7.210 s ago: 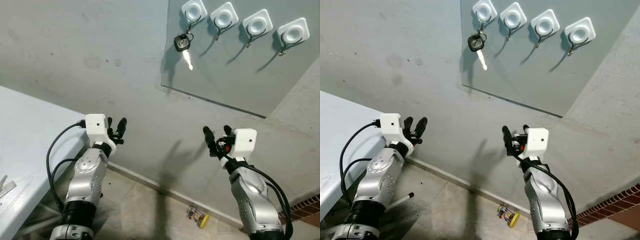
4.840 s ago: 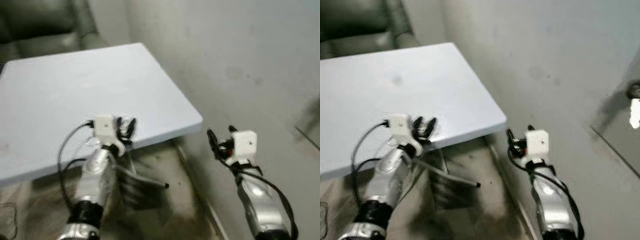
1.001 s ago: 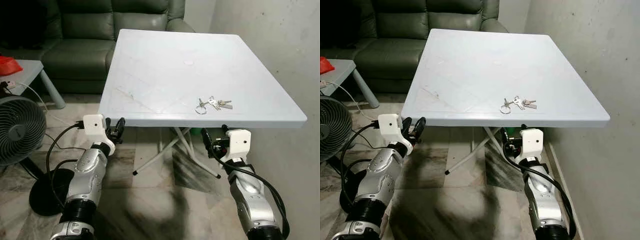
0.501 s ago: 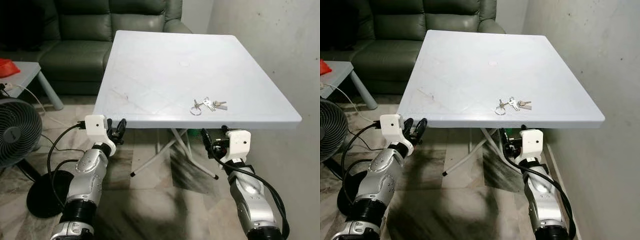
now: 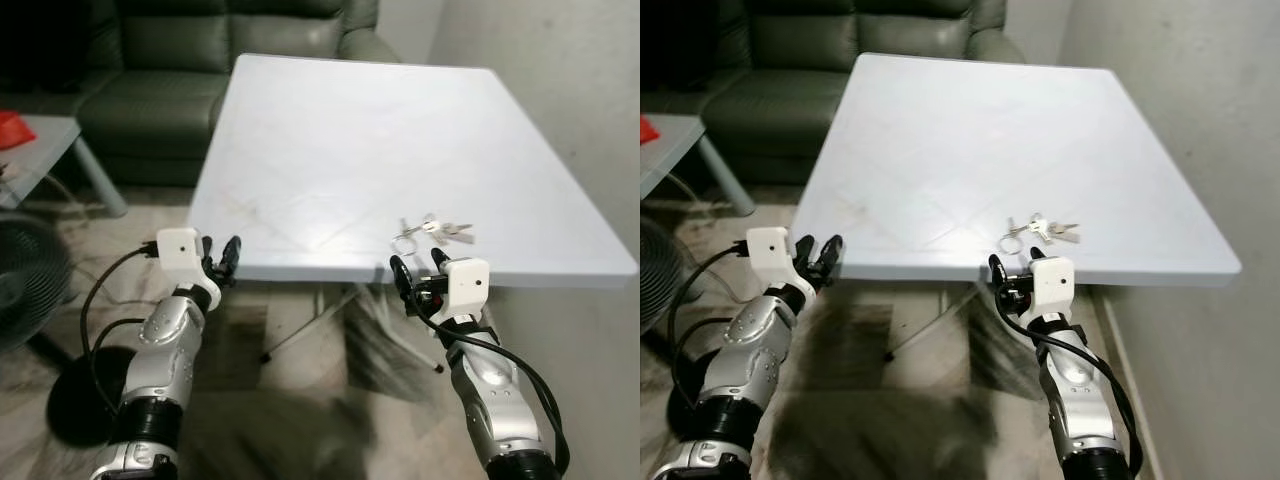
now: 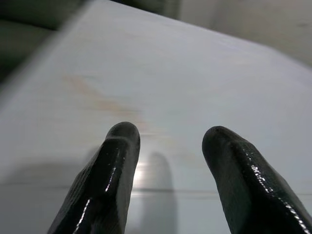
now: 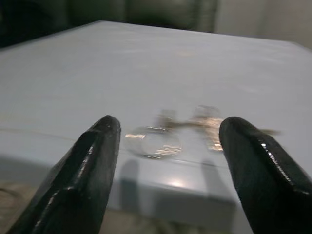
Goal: Hang keys on a hook
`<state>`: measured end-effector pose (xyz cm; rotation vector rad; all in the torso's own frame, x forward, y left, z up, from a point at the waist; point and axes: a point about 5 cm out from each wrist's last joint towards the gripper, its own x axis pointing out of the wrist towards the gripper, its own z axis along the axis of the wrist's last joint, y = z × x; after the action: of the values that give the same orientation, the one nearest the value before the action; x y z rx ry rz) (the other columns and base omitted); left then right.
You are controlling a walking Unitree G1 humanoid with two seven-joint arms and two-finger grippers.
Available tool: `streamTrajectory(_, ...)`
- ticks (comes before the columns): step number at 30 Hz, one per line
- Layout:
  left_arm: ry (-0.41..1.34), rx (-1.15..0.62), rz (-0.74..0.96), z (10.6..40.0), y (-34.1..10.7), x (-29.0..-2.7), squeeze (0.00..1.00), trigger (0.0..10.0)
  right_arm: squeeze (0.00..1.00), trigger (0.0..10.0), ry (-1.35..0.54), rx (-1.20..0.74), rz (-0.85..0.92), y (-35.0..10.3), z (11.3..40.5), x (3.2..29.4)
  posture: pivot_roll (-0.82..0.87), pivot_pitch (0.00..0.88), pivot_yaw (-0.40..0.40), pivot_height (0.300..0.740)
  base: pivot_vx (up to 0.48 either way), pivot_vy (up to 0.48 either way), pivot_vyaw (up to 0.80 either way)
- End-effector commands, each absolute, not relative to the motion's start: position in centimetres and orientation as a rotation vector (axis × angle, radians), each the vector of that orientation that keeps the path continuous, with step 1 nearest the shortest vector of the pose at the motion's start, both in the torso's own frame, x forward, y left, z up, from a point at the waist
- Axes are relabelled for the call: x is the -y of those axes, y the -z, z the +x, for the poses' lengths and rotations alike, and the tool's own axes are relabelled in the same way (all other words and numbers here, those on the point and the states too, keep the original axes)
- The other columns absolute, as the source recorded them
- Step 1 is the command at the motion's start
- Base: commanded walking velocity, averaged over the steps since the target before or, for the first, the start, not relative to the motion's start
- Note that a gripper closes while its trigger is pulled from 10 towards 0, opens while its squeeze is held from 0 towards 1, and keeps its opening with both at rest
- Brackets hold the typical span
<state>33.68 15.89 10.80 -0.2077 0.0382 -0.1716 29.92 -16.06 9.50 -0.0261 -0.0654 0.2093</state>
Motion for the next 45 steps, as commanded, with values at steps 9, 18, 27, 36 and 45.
streamTrajectory(9,0.180,-0.038,-0.205,33.7,-10.9,-15.8,0.00,10.0,0.00,10.0,-0.217,0.086,-0.037,-10.1,30.1,16.0,0.00,0.060,-0.040,0.740,0.358,0.000,0.00)
streamTrajectory(18,0.154,0.003,-0.186,33.5,-11.2,-15.7,0.00,10.0,0.00,10.0,-0.304,0.042,-0.084,-9.9,30.2,15.4,0.00,0.067,-0.044,0.740,0.077,0.000,0.00)
streamTrajectory(27,0.153,0.032,-0.195,33.1,-11.2,-16.0,0.00,10.0,1.00,10.0,-0.441,0.049,-0.118,-10.5,30.2,15.3,0.00,0.077,-0.055,0.740,0.000,0.000,0.00)
streamTrajectory(36,0.203,0.052,-0.175,32.2,-10.9,-15.5,0.00,10.0,1.00,10.0,-0.549,0.056,-0.178,-11.2,30.5,15.2,0.01,0.090,-0.063,0.740,0.000,0.000,0.00)
streamTrajectory(45,0.282,0.041,-0.145,30.8,-10.4,-14.2,0.00,10.0,0.00,10.0,-0.690,0.049,-0.186,-11.8,30.6,13.9,0.03,0.120,-0.072,0.740,0.000,0.000,0.00)
